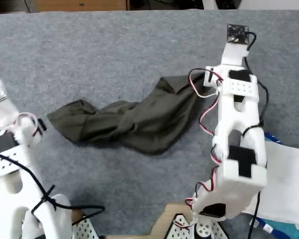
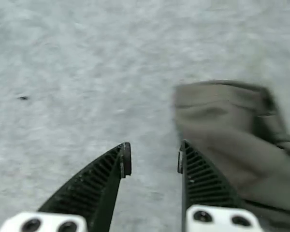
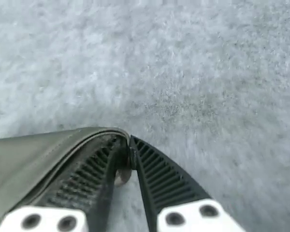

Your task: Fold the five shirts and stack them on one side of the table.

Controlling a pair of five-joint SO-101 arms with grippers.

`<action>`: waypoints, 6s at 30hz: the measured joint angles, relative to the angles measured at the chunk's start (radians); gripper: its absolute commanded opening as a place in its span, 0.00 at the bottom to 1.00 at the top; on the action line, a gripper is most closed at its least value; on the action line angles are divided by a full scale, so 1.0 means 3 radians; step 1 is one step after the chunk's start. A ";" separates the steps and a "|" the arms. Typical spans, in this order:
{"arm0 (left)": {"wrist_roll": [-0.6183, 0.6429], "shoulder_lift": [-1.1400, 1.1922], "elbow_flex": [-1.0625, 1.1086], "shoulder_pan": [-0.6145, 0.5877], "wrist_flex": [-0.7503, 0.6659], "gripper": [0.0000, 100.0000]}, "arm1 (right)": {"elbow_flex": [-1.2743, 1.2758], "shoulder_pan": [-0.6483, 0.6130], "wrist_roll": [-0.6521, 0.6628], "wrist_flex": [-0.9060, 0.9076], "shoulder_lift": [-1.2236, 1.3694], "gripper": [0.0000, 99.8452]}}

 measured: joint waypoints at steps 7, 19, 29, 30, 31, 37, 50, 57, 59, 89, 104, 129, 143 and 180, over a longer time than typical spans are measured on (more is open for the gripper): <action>0.0419 0.0910 -0.0726 0.0588 0.0440 0.17 | -0.0041 0.0128 -0.0005 -0.0245 0.0235 0.00; 0.0721 0.2961 -0.1811 0.1217 0.0670 0.11 | -0.0547 0.0184 -0.0005 0.0026 0.0619 0.00; 0.0793 0.3053 -0.2128 0.1222 0.0041 0.02 | -0.0552 0.0184 -0.0005 0.0031 0.0639 0.00; 0.0829 0.3053 -0.2199 0.1222 0.0031 0.02 | -0.0552 0.0184 -0.0005 0.0031 0.0639 0.00; 0.0895 0.3053 -0.2276 0.1222 0.0031 0.02 | -0.0552 0.0184 -0.0005 0.0031 0.0639 0.00; 0.1151 0.3197 -0.2823 0.1222 0.0230 0.02 | -0.0552 0.0184 -0.0005 0.0031 0.0639 0.00; 0.0389 0.3140 -0.3110 0.1974 0.1857 0.17 | -0.0552 0.0184 -0.0005 0.0031 0.0639 0.00; 0.0363 0.2373 -0.1887 0.2424 0.1166 0.17 | -0.0552 0.0184 -0.0005 0.0031 0.0639 0.00; 0.0368 0.2245 -0.1473 0.2445 0.0803 0.17 | -0.0552 0.0184 -0.0005 0.0031 0.0639 0.00; 0.0849 0.2946 -0.2567 0.1892 -0.0921 0.02 | -0.0552 0.0184 -0.0005 0.0031 0.0639 0.01; 0.1069 0.5365 -0.6731 0.1892 0.0097 0.02 | -0.0552 0.0184 -0.0005 0.0031 0.0639 0.01; 0.0716 0.5375 -0.8229 0.1596 0.2435 0.14 | -0.0552 0.0184 -0.0005 0.0031 0.0639 0.01; 0.0363 0.3800 -0.5810 0.1954 0.2445 0.13 | -0.0552 0.0184 -0.0005 0.0031 0.0639 0.01; 0.0593 0.2736 -0.1013 0.2521 -0.1391 0.02 | -0.0552 0.0184 -0.0005 0.0077 0.0639 0.01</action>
